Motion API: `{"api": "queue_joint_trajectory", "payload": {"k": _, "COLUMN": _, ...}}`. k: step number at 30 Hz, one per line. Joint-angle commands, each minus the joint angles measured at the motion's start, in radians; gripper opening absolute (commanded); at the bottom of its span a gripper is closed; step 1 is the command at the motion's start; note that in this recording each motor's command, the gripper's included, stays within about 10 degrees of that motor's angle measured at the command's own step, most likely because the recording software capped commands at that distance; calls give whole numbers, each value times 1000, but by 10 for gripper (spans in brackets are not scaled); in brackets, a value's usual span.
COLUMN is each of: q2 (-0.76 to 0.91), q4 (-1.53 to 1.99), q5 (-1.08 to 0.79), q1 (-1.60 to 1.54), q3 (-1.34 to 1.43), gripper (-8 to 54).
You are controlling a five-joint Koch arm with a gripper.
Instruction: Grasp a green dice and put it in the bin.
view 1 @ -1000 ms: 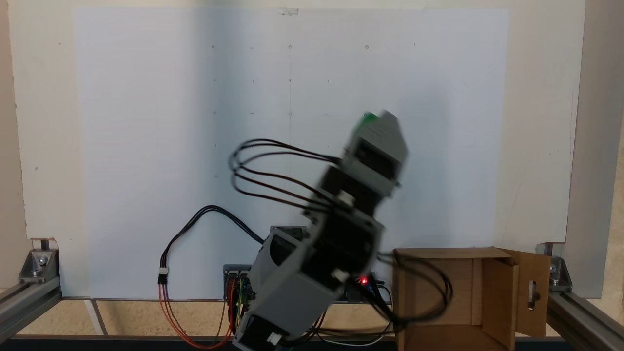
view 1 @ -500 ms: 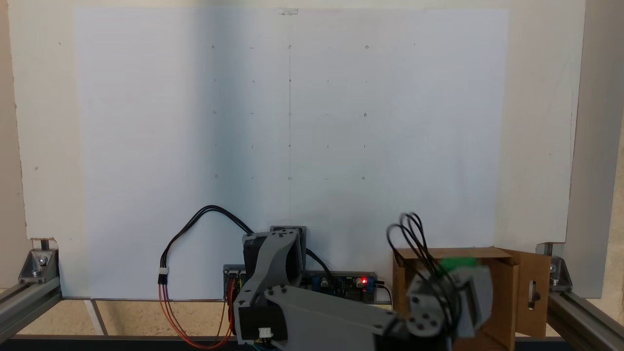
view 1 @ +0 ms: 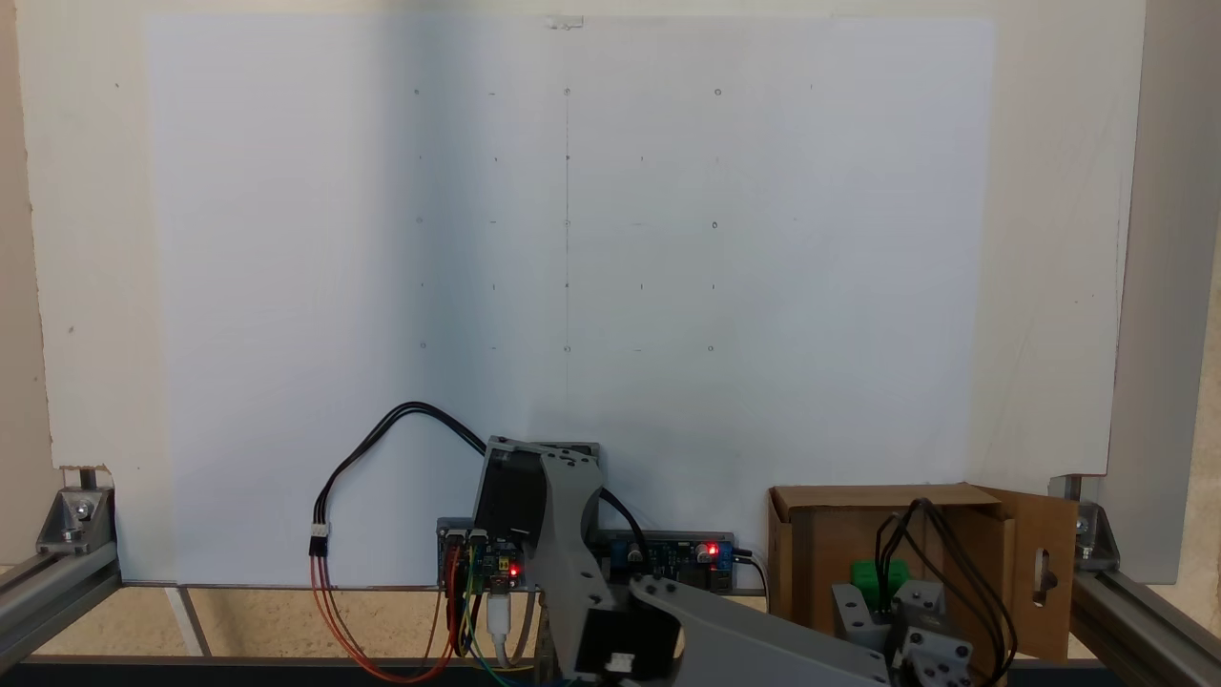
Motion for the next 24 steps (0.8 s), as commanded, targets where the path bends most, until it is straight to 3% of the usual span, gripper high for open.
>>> {"api": "queue_joint_trajectory", "payload": {"k": 1, "q2": -21, "q4": -49, "q5": -67, "q1": 14, "q3": -21, "gripper": 118}}
{"api": "queue_joint_trajectory", "payload": {"k": 10, "q2": -124, "q4": -245, "q5": -94, "q1": 40, "q3": 17, "gripper": 118}}
{"api": "queue_joint_trajectory", "payload": {"k": 11, "q2": -127, "q4": -247, "q5": -94, "q1": 40, "q3": 17, "gripper": 149}}
{"api": "queue_joint_trajectory", "payload": {"k": 14, "q2": -137, "q4": -242, "q5": -92, "q1": 49, "q3": 28, "gripper": 315}}
{"api": "queue_joint_trajectory", "payload": {"k": 16, "q2": -137, "q4": -241, "q5": -91, "q1": 52, "q3": 38, "gripper": 370}}
{"api": "queue_joint_trajectory", "payload": {"k": 24, "q2": -97, "q4": -236, "q5": -64, "q1": 54, "q3": 35, "gripper": 403}}
